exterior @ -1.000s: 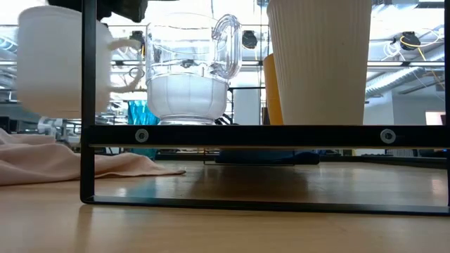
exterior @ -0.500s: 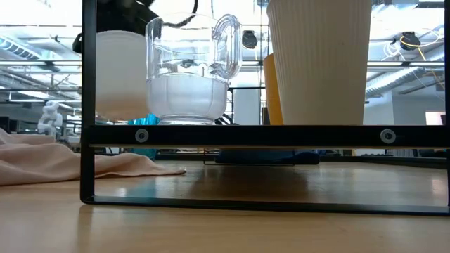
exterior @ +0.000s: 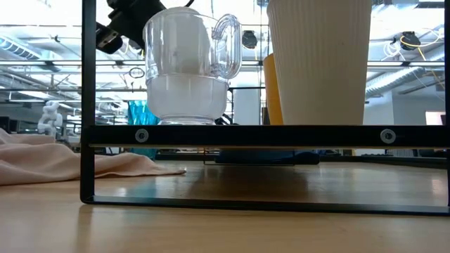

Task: Stack small to large cups/mugs on shelf
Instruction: Put the white cup on the shelf aligned with the transparent cup

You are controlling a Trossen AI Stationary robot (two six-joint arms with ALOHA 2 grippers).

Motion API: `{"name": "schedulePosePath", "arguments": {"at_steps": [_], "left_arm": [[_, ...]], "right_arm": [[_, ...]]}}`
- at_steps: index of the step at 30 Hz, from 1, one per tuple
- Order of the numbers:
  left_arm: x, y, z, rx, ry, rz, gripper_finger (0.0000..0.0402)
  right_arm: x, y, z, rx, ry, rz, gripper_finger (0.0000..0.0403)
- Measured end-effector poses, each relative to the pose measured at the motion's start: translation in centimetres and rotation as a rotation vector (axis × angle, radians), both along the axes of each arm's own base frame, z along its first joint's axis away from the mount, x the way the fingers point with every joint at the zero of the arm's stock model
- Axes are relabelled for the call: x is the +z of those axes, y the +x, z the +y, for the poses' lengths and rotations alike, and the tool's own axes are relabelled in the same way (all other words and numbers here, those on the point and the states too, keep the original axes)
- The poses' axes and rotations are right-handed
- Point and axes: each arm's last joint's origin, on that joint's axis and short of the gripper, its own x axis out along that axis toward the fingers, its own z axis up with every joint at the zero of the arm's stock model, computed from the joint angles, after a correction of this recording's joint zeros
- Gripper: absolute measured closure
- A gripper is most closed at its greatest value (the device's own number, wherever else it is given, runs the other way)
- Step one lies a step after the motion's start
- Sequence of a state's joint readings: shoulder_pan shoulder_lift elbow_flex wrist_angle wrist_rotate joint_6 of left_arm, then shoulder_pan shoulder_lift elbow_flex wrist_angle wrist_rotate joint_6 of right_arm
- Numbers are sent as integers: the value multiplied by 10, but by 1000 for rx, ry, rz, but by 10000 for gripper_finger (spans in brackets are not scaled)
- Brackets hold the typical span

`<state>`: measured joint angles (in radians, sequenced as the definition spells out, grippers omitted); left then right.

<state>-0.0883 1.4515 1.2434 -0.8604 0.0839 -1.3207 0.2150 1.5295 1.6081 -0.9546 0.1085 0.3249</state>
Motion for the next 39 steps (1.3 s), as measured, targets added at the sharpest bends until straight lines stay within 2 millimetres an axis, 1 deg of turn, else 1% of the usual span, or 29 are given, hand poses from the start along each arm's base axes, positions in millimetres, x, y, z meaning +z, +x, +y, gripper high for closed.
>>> {"name": "schedulePosePath", "arguments": {"at_steps": [6,9,12,16,20,24,29,35,39], "left_arm": [[1,1,1,54,-17,-4,397],[9,2,1,84,-9,-15,398],[15,10,1,101,14,-23,398],[18,25,0,89,32,47,398],[17,41,-3,41,54,173,398],[23,61,-5,-9,78,176,398],[20,80,-5,-27,115,211,398],[13,82,-6,-28,125,310,398],[14,81,-5,-5,128,306,398]], "right_arm": [[0,0,0,18,-8,0,361],[0,0,1,26,-12,0,361],[0,0,1,32,-16,0,361],[0,0,1,34,-17,0,361],[0,0,1,34,-16,0,361],[0,-2,3,42,-16,9,361],[2,-5,7,63,-18,4,361],[10,-14,8,75,-15,-12,361],[17,-22,8,82,-13,-34,361]]}}
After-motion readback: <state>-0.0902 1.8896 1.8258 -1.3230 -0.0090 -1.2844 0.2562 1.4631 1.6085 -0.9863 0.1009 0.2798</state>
